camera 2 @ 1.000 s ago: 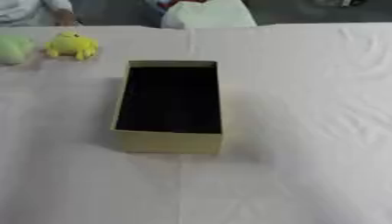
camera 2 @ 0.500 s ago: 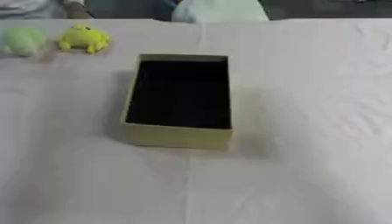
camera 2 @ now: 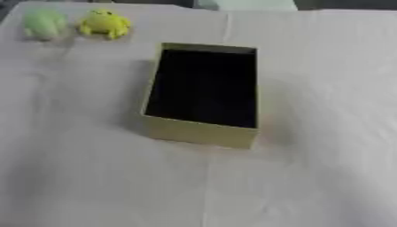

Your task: Pick up objects on the table and place them in the box.

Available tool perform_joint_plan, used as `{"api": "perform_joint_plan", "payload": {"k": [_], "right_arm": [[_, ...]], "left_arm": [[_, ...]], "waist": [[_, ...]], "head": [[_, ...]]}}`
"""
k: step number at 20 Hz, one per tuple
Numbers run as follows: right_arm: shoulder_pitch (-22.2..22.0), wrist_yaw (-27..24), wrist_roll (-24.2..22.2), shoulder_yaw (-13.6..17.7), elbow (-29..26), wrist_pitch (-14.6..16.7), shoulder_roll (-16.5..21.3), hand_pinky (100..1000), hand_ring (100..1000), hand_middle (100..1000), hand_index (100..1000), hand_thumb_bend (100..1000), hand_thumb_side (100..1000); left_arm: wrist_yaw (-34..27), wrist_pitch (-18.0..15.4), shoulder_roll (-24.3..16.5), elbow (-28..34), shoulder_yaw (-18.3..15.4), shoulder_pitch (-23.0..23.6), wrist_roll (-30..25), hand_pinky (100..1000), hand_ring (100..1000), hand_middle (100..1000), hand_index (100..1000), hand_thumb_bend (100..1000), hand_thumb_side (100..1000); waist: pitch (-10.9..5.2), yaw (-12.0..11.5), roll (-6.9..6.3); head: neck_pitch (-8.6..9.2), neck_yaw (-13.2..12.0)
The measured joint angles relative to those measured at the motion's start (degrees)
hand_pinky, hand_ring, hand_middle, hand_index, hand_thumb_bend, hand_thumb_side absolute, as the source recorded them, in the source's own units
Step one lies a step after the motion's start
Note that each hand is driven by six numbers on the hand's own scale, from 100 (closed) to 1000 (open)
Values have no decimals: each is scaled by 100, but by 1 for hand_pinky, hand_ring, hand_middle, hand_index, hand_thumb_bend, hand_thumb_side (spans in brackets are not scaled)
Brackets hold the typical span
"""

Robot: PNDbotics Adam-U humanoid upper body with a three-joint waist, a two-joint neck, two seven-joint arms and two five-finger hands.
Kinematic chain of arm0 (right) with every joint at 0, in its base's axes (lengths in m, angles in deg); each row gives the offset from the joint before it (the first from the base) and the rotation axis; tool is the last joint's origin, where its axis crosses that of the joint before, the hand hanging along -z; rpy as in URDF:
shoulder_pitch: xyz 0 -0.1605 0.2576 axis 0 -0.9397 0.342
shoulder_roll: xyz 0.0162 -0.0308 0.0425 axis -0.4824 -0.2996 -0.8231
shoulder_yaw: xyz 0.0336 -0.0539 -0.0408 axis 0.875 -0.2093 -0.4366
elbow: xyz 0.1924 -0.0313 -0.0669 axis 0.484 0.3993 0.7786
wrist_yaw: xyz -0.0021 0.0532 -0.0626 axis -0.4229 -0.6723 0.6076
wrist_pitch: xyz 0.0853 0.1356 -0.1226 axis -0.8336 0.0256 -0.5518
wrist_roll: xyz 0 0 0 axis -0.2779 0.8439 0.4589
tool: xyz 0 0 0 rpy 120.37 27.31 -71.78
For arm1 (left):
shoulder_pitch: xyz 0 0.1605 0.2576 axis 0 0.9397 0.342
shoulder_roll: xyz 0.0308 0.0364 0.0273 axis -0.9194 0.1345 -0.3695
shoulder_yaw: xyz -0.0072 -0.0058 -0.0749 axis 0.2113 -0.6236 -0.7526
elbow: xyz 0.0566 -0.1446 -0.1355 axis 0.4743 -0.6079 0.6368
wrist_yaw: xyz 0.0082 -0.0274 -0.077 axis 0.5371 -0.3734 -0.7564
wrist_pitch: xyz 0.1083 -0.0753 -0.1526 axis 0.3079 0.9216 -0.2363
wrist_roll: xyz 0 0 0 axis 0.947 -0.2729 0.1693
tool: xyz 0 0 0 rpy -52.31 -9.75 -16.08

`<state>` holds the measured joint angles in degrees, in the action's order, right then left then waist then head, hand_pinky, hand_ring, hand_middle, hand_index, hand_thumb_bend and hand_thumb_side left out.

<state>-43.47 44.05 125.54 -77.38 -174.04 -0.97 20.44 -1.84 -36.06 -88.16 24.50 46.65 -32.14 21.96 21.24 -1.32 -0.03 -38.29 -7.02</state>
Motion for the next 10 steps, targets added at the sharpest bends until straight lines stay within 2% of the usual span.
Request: {"api": "perform_joint_plan", "payload": {"k": [10], "right_arm": [[50,0,17,0,0,1,0,774,732,699,782,100,1000]], "left_arm": [[70,77,39,-118,-17,-128,409,876,897,960,995,520,155]], "waist": [[150,59,25]], "head": [[203,-99]]}}
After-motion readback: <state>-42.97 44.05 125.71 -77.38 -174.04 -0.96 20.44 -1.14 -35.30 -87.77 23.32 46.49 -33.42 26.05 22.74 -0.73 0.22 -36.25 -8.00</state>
